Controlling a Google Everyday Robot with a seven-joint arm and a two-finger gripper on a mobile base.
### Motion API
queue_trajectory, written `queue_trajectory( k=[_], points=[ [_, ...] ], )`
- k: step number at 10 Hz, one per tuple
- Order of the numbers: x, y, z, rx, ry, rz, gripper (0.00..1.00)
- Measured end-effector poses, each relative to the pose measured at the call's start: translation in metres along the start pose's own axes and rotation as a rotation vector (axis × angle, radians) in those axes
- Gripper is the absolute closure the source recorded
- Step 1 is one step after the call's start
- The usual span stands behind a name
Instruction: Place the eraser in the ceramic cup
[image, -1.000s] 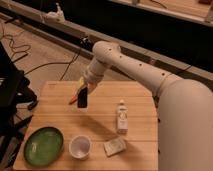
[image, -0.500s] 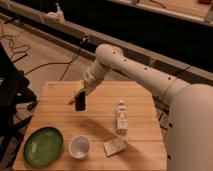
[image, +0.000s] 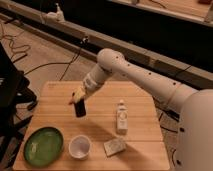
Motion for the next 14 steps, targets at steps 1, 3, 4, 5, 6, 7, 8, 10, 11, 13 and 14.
queue_trajectory(
  k=[1,3,4,5,6,7,8,10,11,13,14],
  points=[
    [0.004,0.007,0.001,-0.016,0.004,-0.043,1.0],
    [0.005,0.008,0.002,-0.019,0.005,-0.05,1.0],
    [0.005,0.008,0.002,-0.019,0.005,-0.05,1.0],
    [0.005,0.008,0.002,-0.018,0.005,-0.05,1.0],
    [0.005,0.008,0.001,-0.014,0.007,-0.053,1.0],
    [0.004,0.013,-0.001,0.007,0.019,-0.073,1.0],
    [0.004,0.02,-0.001,0.022,0.028,-0.089,1.0],
    [0.005,0.03,-0.005,0.043,0.025,-0.104,1.0],
    [0.007,0.037,-0.007,0.052,0.022,-0.115,1.0],
    [0.01,0.048,-0.007,0.059,0.015,-0.128,1.0],
    [0.013,0.052,-0.006,0.06,0.013,-0.134,1.0]
  ],
)
